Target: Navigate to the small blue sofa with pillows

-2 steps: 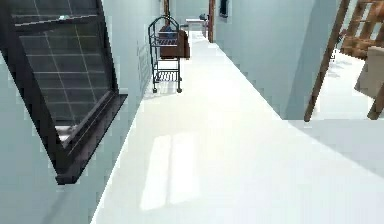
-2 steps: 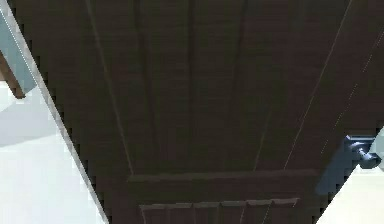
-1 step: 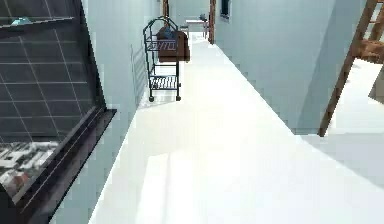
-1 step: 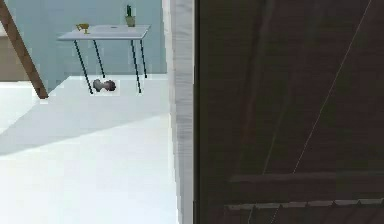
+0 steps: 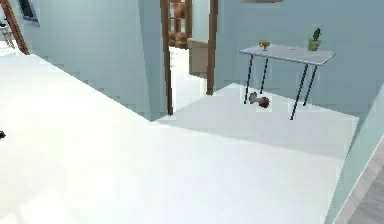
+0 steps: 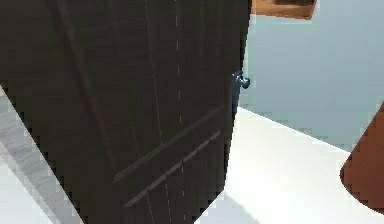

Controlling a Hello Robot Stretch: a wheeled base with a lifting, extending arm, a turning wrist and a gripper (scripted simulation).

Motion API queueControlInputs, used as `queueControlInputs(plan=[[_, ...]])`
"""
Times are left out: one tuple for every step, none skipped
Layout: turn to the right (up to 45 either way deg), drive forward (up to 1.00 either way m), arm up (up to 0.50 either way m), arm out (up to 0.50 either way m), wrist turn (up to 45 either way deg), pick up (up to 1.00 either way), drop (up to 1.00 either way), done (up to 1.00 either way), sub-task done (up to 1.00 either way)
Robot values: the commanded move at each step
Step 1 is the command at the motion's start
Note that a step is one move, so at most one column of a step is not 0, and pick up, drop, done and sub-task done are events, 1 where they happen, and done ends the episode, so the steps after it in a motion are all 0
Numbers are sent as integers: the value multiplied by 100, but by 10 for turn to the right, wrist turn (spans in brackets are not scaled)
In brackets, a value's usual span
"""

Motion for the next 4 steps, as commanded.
queueControlInputs(plan=[[60, 0, 0, 0, 0, 0, 0, 0, 0], [0, 100, 0, 0, 0, 0, 0, 0, 0], [0, 100, 0, 0, 0, 0, 0, 0, 0], [0, 45, 0, 0, 0, 0, 0, 0, 0]])
